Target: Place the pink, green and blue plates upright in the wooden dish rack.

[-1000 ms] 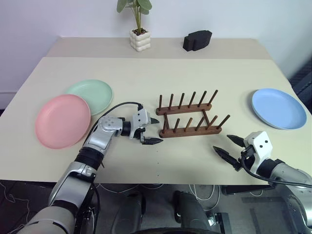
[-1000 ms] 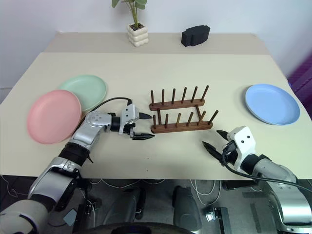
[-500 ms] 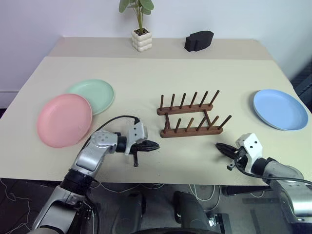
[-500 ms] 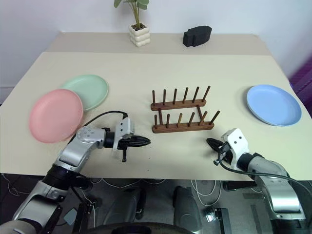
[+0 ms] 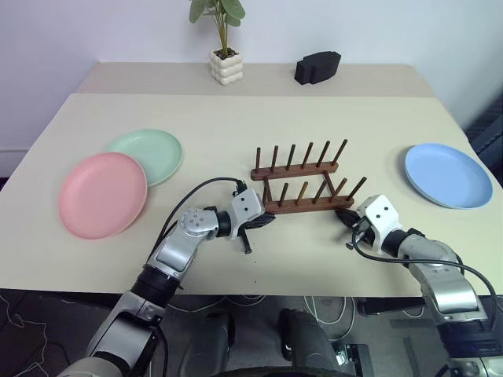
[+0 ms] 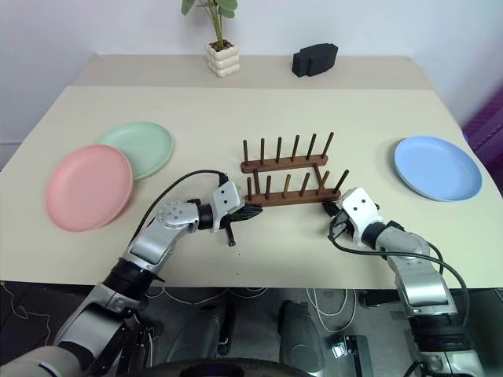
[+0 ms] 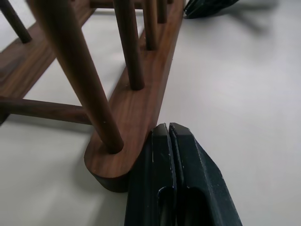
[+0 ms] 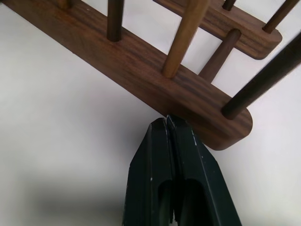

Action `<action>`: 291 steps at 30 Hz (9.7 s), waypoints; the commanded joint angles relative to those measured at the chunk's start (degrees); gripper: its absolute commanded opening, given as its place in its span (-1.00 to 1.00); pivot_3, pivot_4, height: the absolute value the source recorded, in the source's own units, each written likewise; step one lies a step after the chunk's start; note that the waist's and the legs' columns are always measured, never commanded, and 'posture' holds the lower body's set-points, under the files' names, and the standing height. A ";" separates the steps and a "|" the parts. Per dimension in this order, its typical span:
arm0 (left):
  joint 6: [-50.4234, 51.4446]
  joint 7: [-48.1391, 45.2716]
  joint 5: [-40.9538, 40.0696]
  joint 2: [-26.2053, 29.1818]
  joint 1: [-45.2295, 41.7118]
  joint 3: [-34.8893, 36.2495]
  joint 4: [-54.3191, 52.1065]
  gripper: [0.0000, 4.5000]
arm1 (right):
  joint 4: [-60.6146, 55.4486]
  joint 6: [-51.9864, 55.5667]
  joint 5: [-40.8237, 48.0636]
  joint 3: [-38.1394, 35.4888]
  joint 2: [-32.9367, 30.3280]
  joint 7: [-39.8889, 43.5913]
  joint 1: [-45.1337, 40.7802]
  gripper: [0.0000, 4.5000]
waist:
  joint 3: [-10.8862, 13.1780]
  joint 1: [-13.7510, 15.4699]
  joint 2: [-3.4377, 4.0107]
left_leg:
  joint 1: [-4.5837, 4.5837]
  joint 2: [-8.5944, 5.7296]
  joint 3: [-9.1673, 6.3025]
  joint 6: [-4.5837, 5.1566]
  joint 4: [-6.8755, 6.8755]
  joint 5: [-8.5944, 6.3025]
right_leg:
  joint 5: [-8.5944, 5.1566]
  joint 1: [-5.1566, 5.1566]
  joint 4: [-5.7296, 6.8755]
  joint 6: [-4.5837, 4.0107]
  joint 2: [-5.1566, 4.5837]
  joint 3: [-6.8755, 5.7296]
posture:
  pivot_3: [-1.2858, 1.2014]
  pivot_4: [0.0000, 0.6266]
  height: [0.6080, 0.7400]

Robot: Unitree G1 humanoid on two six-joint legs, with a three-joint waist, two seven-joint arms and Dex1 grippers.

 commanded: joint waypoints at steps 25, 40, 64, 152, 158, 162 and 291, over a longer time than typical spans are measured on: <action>20.92 1.82 -28.73 14.38 14.41 32.24 -30.12 -0.38 | -20.58 9.33 18.69 -6.18 -8.36 14.57 -3.26 -1.00 | 0.10 -1.33 0.01 | -0.10 0.27 -0.03 -0.01 -0.10 -0.01 | -0.13 -0.16 -0.02 0.17 0.02 0.00 | 0.03 -0.52 0.94; 32.88 32.85 -32.18 15.99 22.35 67.39 -21.42 0.99 | -16.07 7.04 17.70 5.51 -3.28 20.72 -15.21 -1.00 | 0.14 -1.01 -0.11 | -0.11 0.29 0.00 -0.04 -0.12 -0.03 | 0.00 -0.19 -0.04 -0.03 0.07 -0.01 | 0.03 -0.52 0.94; 30.35 34.56 -37.80 8.52 22.00 66.84 -12.40 -0.97 | -23.94 12.28 20.44 5.15 -3.98 19.25 -13.16 -1.00 | 0.10 -1.01 -0.21 | -0.12 0.29 0.01 -0.10 -0.14 -0.06 | 0.02 -0.23 -0.07 -0.08 0.00 -0.01 | 0.03 -0.52 0.94; 21.09 15.92 -42.33 13.09 16.02 29.37 -39.82 0.97 | -12.49 18.91 38.59 -14.12 -1.68 8.10 -28.86 -1.00 | 0.19 -1.26 -0.37 | -0.87 0.04 0.01 -0.42 0.00 0.23 | 0.14 -1.22 0.77 -0.11 0.14 0.03 | 0.03 -0.52 0.94; 20.62 12.87 -40.86 13.45 19.19 26.88 -39.27 0.97 | -11.66 29.14 51.39 -20.85 -1.80 4.38 -26.55 -1.00 | 0.21 -1.27 -0.34 | -0.87 0.06 0.05 -0.41 0.02 0.23 | 0.10 -1.22 0.76 -0.17 0.14 0.03 | 0.03 -0.52 0.94; 20.55 12.43 -39.74 13.02 19.92 26.30 -38.99 0.97 | -11.31 31.81 55.26 -22.14 -0.51 1.35 -25.38 -1.00 | 0.20 -1.22 -0.33 | -0.87 0.07 0.06 -0.41 0.01 0.22 | 0.10 -1.23 0.76 -0.16 0.15 0.03 | 0.03 -0.52 0.94; 29.59 41.73 -27.19 6.14 -19.01 30.16 -30.51 -0.97 | 0.43 -20.26 -26.89 24.06 8.26 -8.21 -39.15 0.58 | 0.20 -1.53 -0.46 | -0.90 -0.11 -0.01 -0.48 0.05 0.28 | 0.19 -1.28 0.88 0.14 0.12 -0.01 | 0.03 -0.52 0.94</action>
